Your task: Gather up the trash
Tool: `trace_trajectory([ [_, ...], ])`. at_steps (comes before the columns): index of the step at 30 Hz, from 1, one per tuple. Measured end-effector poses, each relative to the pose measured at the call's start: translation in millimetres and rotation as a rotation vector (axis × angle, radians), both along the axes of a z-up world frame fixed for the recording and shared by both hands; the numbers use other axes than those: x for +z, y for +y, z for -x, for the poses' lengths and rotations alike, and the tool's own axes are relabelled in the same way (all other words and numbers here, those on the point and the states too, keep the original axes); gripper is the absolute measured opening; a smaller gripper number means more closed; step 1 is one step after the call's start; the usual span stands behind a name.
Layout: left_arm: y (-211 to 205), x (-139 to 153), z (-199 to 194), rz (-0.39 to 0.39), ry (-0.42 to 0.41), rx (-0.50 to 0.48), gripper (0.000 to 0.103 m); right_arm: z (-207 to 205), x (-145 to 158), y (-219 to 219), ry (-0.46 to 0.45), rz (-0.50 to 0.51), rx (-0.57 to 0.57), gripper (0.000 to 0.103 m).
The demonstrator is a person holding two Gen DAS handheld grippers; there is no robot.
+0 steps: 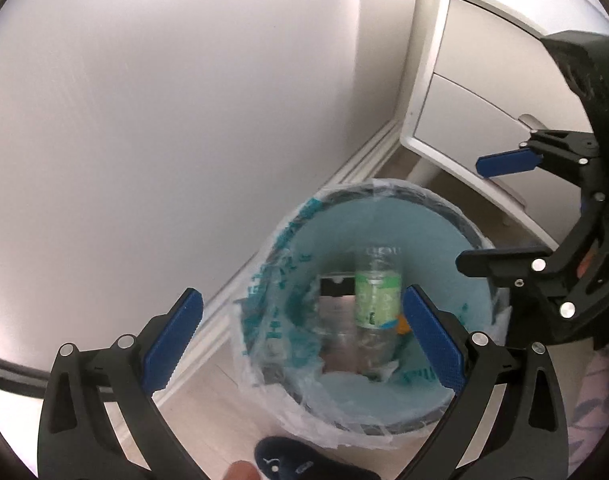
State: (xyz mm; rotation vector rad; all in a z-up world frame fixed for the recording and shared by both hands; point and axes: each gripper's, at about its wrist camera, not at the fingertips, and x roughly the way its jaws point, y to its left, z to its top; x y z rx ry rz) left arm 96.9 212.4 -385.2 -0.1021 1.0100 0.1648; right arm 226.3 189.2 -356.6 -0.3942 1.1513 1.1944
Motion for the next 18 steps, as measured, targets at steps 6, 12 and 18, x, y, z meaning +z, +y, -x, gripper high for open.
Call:
trace_trajectory([
  [6, 2, 3, -2, 0.078, -0.007, 0.024, 0.097, -4, 4, -3, -0.02, -0.005, -0.034, 0.096],
  [12, 7, 3, -5, 0.165, 0.024, 0.101, 0.097, -11, 7, -6, -0.012, -0.016, -0.077, 0.096],
  [18, 4, 6, -3, 0.145, -0.043, 0.093, 0.097, -16, 3, -7, -0.002, 0.0, -0.099, 0.096],
])
